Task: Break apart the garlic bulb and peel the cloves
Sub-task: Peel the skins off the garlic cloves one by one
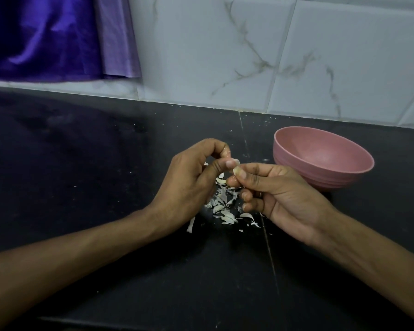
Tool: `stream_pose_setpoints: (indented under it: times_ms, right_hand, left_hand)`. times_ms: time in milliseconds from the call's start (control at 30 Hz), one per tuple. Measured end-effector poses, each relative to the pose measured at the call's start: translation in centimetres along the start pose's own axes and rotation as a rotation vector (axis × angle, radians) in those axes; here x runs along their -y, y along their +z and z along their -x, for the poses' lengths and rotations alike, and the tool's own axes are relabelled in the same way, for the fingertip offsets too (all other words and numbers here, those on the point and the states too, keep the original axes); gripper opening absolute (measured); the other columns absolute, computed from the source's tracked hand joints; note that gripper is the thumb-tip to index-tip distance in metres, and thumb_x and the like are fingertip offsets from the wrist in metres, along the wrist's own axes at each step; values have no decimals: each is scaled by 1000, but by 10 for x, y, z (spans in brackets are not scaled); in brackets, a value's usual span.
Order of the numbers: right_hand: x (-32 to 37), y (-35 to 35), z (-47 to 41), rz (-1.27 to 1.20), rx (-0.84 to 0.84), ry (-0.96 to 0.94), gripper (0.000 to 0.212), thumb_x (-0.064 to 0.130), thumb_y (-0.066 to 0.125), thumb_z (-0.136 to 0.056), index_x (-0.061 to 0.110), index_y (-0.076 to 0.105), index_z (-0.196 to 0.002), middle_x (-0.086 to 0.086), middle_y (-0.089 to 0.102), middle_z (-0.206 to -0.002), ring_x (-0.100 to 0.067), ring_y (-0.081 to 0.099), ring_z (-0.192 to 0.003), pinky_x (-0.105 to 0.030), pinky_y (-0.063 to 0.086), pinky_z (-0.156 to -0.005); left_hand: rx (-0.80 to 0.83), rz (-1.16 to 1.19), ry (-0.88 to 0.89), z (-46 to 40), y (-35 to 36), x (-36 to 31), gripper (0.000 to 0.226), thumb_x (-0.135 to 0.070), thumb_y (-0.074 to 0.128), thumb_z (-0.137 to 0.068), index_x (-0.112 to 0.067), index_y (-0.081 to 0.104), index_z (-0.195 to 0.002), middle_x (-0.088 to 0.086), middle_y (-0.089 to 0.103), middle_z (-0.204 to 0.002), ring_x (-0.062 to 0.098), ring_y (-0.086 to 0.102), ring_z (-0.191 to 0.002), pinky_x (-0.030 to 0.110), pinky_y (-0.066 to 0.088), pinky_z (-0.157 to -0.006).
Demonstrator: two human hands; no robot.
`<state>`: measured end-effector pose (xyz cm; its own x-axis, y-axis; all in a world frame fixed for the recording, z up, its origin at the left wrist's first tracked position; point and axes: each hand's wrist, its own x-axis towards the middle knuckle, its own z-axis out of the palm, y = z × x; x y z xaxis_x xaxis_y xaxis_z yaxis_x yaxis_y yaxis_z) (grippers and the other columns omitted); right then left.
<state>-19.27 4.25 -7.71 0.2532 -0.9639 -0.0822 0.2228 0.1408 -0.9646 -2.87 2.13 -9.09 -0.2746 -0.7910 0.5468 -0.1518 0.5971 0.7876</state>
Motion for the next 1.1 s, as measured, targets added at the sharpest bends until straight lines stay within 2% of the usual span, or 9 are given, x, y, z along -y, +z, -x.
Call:
stream_pose_setpoints:
  times_ms: [133, 200, 400, 500, 633, 767, 867, 1000, 1100]
  right_hand:
    - [4, -6, -1, -4, -19, -28, 20, 14, 63, -79, 3, 69, -95, 1, 72, -76, -3, 55, -49, -16, 50, -46]
    - [4, -9, -2, -12, -24, -39, 21, 15, 64, -78, 4, 69, -95, 0, 72, -77, -3, 54, -49, -16, 50, -46]
    - [3, -14, -5, 2, -14, -49, 23, 14, 62, -84, 1, 69, -101, -2, 70, -78, -5, 56, -53, -18, 51, -47]
    - [3, -15, -6, 15, -25, -60, 24, 13, 62, -85, -1, 69, -103, -3, 69, -77, -6, 55, -53, -18, 51, -47]
    - [1, -16, -7, 52, -66, -105, 18, 12, 63, -83, 2, 70, -96, -4, 69, -77, -8, 56, -53, -20, 52, -47]
    - [1, -18, -6, 187, -102, -177, 20, 13, 66, -83, 3, 71, -99, -7, 70, -81, -10, 57, -53, -24, 54, -49]
    - [-1, -16, -5, 346, -126, -270, 13, 10, 66, -86, 5, 73, -97, -5, 70, -78, -12, 58, -52, -27, 56, -48]
    - [-2, -16, -5, 645, -158, -361, 12, 7, 66, -91, 13, 74, -98, -3, 66, -60, -14, 57, -43, -19, 47, -43]
    - [-1, -18, -7, 736, -157, -367, 13, 8, 67, -91, 17, 75, -97, 3, 65, -57, -8, 56, -42, -18, 44, -43]
  left_hand:
    - [40, -25, 43, 3, 2, -2, 11, -12, 59, -94, -11, 54, -85, -23, 58, -55, 2, 42, -35, 13, 33, -40]
    - [39, -29, 40, 3, 2, -3, 9, -15, 61, -93, -12, 55, -86, -20, 59, -56, 3, 44, -36, 13, 34, -41]
    - [-22, 0, -77, 0, -3, 2, 16, -28, 68, -86, -16, 57, -88, -1, 51, -43, 5, 44, -33, 15, 35, -37]
    - [-24, 41, -123, -2, -3, 5, 16, -26, 69, -86, -16, 56, -89, 0, 50, -43, 7, 44, -32, 18, 35, -34]
    - [-52, 60, -165, -5, -5, 9, 17, -26, 73, -84, -17, 58, -86, 0, 51, -42, 10, 45, -32, 19, 37, -35]
    - [-69, -4, -154, -10, -11, 11, 18, -29, 78, -76, -17, 64, -79, -5, 54, -43, 9, 45, -33, 18, 36, -37]
    - [-79, -46, -148, -14, -16, 13, 18, -28, 81, -71, -14, 70, -74, -4, 56, -42, 7, 44, -33, 17, 36, -37]
    - [-43, -154, -124, -18, -23, 16, 9, -17, 80, -76, -11, 74, -74, -11, 61, -47, 2, 47, -34, 12, 37, -39]
    - [-34, -218, -119, -21, -26, 21, 3, -14, 77, -82, -16, 78, -81, -16, 66, -54, 2, 47, -36, 16, 42, -44]
